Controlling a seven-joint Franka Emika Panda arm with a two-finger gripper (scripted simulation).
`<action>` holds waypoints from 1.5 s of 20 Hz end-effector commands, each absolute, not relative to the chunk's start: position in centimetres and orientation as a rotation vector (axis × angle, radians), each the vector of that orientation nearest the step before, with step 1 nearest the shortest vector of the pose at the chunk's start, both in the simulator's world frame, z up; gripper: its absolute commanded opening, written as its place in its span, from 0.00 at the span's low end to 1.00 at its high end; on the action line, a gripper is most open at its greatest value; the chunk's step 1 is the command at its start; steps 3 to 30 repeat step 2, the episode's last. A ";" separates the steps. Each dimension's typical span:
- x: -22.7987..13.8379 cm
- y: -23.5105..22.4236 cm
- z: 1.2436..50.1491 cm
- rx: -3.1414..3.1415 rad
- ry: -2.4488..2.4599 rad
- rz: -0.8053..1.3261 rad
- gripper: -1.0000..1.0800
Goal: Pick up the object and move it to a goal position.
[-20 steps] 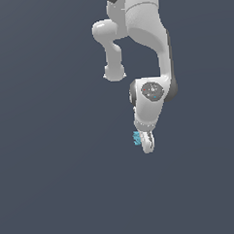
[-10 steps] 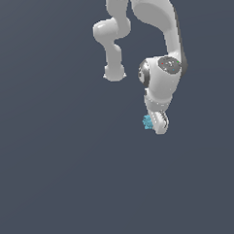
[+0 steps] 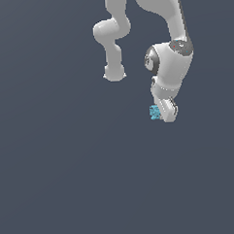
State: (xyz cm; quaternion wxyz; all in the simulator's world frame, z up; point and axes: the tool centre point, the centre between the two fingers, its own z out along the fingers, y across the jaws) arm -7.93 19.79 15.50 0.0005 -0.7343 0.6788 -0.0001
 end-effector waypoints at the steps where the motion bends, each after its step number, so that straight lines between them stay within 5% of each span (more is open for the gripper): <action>1: -8.2 20.0 15.8 -2.305 2.134 0.000 0.00; 30: -8.2 20.1 15.8 -2.305 2.134 0.000 0.00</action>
